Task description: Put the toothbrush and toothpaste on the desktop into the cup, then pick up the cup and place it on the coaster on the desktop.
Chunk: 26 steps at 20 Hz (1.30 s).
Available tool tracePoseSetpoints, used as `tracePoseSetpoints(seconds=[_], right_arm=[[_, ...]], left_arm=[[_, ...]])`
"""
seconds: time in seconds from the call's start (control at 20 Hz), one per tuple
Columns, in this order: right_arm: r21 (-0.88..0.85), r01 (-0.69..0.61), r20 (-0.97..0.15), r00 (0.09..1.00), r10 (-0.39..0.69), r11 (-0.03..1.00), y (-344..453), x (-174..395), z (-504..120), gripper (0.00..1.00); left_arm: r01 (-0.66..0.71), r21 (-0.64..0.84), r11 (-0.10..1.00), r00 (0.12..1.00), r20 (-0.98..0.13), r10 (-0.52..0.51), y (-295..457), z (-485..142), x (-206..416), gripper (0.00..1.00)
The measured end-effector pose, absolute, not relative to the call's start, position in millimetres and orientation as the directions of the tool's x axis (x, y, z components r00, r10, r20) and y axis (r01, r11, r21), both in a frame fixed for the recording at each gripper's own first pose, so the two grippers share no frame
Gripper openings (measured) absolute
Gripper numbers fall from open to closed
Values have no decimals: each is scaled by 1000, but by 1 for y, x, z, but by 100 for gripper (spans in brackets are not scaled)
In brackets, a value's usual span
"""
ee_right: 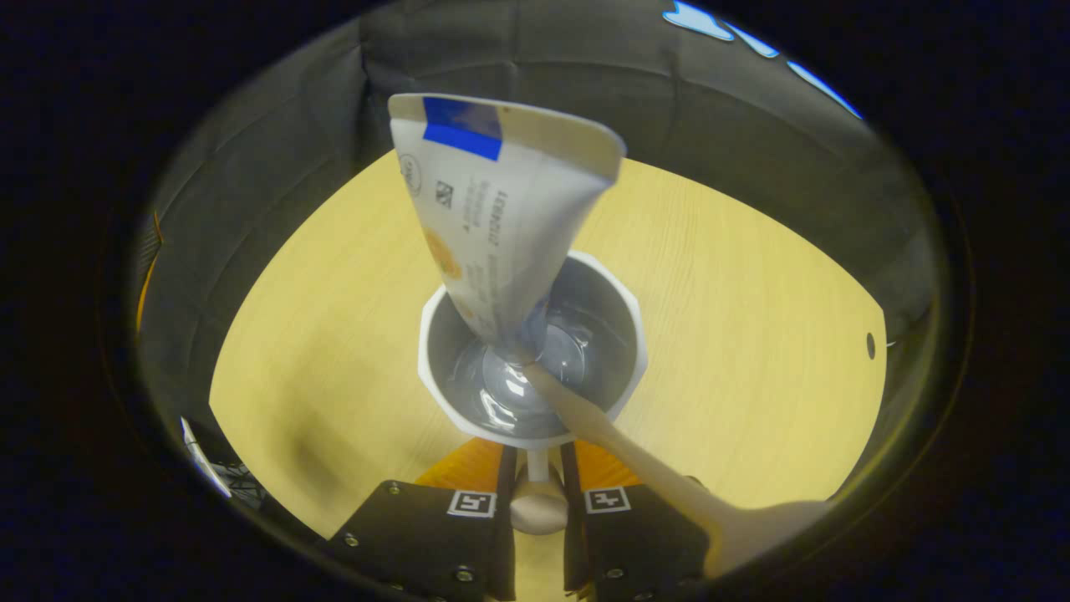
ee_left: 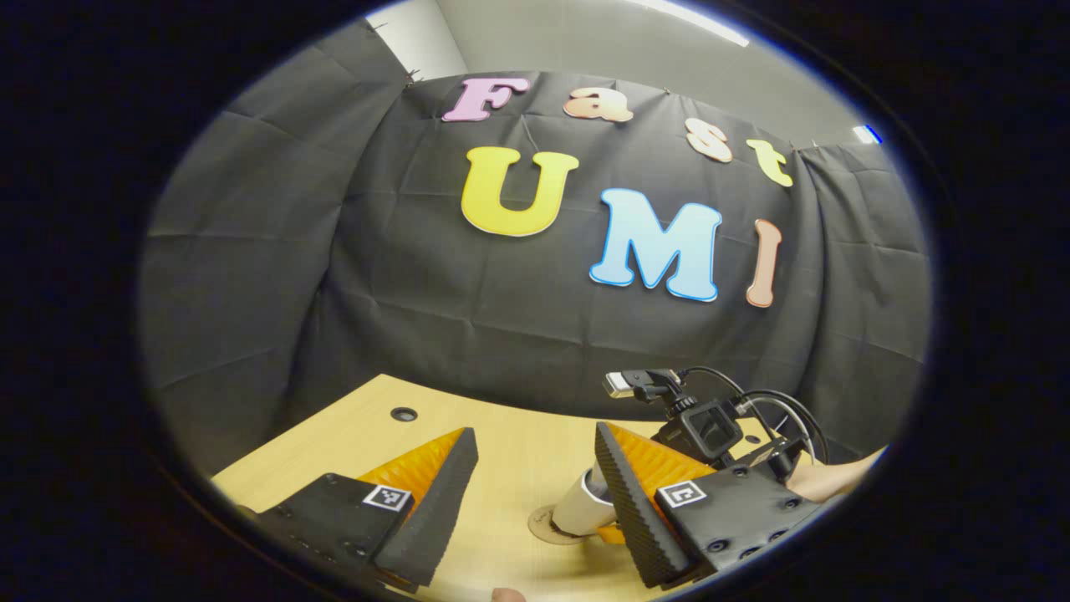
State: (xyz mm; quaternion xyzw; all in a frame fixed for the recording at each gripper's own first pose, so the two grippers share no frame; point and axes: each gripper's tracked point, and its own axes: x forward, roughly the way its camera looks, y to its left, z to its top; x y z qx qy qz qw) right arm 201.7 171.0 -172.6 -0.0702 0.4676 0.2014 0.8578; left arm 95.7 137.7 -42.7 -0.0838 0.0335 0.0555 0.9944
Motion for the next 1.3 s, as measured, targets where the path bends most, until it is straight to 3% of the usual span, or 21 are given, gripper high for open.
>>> tracePoseSetpoints(seconds=[0.65, 0.8, 0.9, 0.95, 1.2, 1.25, 1.3], right_arm=[[37, -409, -853, 462, 242, 912, 178, 202, -177, 24], [45, -404, -850, 465, 247, 914, 176, 201, -176, 32], [39, -410, -843, 477, 251, 911, 173, 204, -173, 30], [38, -413, -840, 480, 253, 910, 171, 199, -168, 40], [67, -422, -810, 506, 296, 904, 164, 185, -157, 67], [81, -422, -807, 503, 308, 903, 163, 179, -156, 82], [84, -419, -805, 506, 310, 904, 158, 173, -156, 90]], left_arm=[[-114, -175, 978, 992, -80, 101, 157, -45, 89, 92], [-112, -177, 978, 992, -80, 99, 157, -44, 91, 91], [-106, -174, 979, 992, -80, 93, 155, -43, 92, 91], [-104, -171, 980, 993, -77, 92, 154, -42, 92, 91], [-86, -167, 982, 995, -73, 74, 142, -38, 96, 91], [-83, -166, 983, 995, -72, 71, 139, -37, 97, 92], [-80, -162, 984, 995, -72, 69, 136, -37, 99, 91]])
